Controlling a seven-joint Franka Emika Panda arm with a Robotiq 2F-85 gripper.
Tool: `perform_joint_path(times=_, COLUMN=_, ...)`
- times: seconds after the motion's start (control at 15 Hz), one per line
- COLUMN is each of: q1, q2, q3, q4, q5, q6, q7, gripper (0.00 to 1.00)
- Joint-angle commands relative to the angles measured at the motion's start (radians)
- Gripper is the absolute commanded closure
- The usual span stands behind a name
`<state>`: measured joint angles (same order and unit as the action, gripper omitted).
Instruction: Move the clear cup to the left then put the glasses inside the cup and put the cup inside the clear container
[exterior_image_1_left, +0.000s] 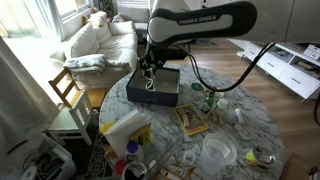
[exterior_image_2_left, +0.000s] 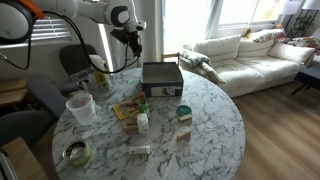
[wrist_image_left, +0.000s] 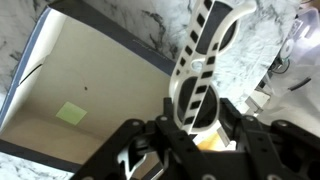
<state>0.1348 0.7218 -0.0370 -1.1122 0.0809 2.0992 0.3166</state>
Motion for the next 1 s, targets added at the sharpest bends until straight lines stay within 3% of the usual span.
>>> perform_joint_path(times=0.0, q1=-0.006, q2=-0.185, q3=0.037, q4=-0.234, q5=-0.008, q6=-0.027, q7=-0.073, gripper=0.77)
perform_joint_path(times=0.4, q1=-0.017, q2=-0.406, q3=0.092, q4=-0.492, q5=0.044, q6=-0.074, q7=-0.141, gripper=0.77)
perform_joint_path(times=0.67, q1=-0.013, q2=-0.519, q3=0.107, q4=-0.649, q5=0.067, q6=-0.019, q7=-0.136, gripper=0.77)
perform_joint_path(times=0.73, q1=-0.007, q2=-0.432, q3=0.104, q4=-0.517, q5=0.042, q6=-0.071, q7=-0.122, gripper=0.52)
perform_joint_path(times=0.93, q1=-0.008, q2=-0.488, q3=0.107, q4=-0.593, q5=0.046, q6=-0.051, q7=-0.122, gripper=0.52)
